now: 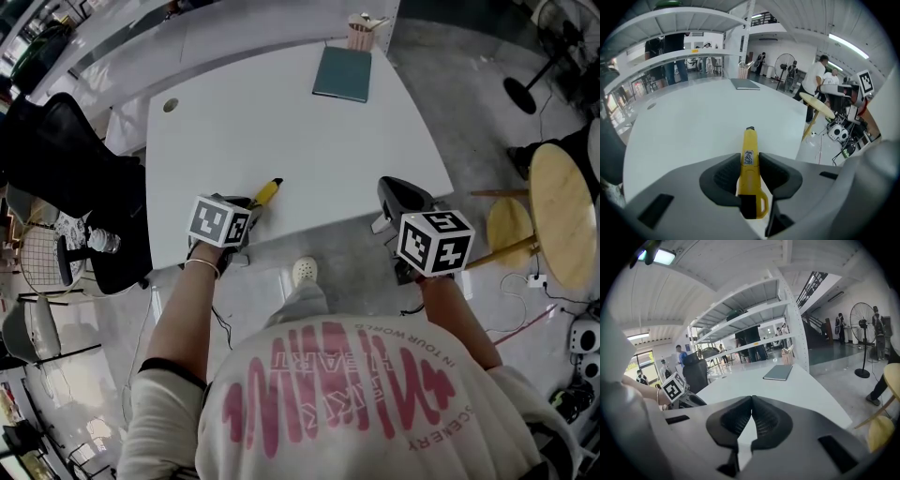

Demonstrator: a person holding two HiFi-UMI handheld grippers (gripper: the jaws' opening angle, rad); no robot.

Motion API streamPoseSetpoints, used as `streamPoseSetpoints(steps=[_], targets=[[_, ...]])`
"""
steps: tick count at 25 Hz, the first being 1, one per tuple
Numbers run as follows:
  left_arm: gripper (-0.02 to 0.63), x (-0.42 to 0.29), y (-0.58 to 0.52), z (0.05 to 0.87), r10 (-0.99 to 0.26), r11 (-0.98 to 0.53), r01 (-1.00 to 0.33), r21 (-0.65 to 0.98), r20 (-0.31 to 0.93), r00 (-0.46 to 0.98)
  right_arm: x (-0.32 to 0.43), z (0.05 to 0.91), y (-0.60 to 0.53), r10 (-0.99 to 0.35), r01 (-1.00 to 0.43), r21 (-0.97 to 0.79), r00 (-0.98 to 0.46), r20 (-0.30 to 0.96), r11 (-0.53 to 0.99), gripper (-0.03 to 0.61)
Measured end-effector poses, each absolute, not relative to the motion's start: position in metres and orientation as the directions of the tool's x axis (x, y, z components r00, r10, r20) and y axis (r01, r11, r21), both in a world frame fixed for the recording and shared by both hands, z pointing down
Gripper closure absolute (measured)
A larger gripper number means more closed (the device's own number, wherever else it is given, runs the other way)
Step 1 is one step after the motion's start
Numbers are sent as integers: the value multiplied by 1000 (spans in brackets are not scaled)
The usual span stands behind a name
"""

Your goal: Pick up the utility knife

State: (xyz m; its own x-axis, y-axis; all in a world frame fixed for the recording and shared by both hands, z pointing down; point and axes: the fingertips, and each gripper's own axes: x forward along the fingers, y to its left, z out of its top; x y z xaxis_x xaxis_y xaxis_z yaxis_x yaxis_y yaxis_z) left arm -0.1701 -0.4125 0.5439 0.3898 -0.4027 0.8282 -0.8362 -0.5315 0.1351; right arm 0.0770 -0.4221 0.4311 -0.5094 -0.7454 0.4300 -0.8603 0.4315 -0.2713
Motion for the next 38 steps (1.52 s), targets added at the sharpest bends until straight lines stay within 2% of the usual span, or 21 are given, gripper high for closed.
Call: streamPoseSetpoints(steps=[5, 15, 27, 38], targets=[[479, -169, -411, 542, -394, -443, -852, 280, 792, 466, 75, 432, -421, -744, -861, -271, -508, 434, 430, 563], [479, -161, -411, 543, -390, -391, -835, 387, 752, 531, 73, 433, -423, -749, -865, -274, -502, 434, 421, 563], [480, -156, -408, 535, -424, -288, -783, 552, 659, 621, 69, 433, -418, -750, -867, -272, -498, 435, 418, 563], [479, -154, -404, 533, -477, -158, -684, 712, 551, 685, 64, 433, -418, -749, -866, -271, -500, 435, 421, 563]])
